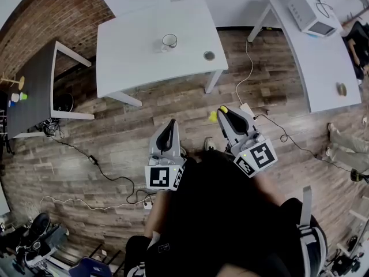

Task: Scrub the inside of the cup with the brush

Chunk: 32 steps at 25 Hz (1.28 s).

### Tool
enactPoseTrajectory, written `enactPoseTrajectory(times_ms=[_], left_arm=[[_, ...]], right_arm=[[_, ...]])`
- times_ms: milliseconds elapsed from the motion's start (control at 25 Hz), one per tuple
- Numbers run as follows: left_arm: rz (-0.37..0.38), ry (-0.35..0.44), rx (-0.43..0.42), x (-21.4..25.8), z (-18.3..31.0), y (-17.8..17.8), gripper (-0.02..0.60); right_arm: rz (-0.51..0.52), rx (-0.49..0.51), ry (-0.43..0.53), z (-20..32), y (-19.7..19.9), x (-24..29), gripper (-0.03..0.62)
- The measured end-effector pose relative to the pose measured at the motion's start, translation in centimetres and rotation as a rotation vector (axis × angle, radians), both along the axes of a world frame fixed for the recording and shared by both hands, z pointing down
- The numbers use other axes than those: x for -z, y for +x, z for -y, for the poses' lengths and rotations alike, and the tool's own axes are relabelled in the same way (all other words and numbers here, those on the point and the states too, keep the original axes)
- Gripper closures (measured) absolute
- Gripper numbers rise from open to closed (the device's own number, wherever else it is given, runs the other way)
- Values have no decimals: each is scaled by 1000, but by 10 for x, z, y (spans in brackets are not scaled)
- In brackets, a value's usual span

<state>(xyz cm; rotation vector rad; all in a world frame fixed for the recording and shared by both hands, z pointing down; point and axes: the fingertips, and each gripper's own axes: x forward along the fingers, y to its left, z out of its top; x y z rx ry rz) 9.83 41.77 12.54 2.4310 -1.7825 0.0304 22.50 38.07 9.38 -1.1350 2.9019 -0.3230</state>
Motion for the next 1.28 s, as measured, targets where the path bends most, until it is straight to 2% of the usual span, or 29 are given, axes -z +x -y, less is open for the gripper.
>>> enactPoseTrajectory(times_ms=[360,720,920,1280], left_arm=[[9,-17,39,-4,11,32,578],[26,-44,139,-10,19,47,578],[25,-64,161,-15,27,44,578],[28,-62,130,-26,63,23,578]], right_arm=[[28,44,3,14,29,3,562],[35,135,-9,34,46,-4,562],[30,145,-18,47,42,-7,562],[36,123,-19,79,17,-11,562]])
